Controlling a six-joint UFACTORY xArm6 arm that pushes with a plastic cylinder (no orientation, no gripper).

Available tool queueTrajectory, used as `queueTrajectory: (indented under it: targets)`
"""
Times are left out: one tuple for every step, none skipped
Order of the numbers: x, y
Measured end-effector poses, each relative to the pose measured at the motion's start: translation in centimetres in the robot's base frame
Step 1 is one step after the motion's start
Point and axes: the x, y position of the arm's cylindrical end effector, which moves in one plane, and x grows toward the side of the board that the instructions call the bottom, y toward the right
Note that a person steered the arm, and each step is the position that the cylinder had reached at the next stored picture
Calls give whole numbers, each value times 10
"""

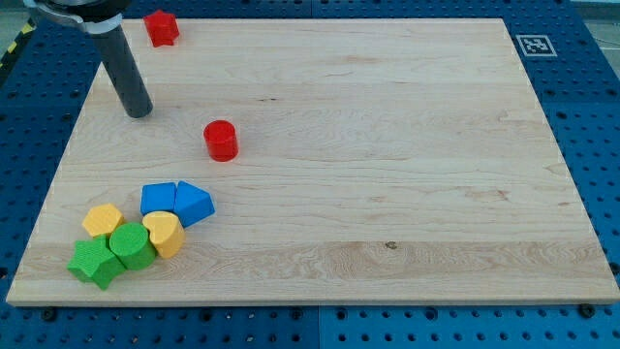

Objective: Place the arm on top of the blue triangle

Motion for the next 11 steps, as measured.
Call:
queueTrajectory:
  targets:
    - [7, 0]
    - [23, 0]
    - [46, 0]
    - [65, 3]
    - [68, 23]
    - [69, 36]
    - [77, 39]
    - [93, 50]
    - [98, 60]
    - [102, 80]
    - [102, 90]
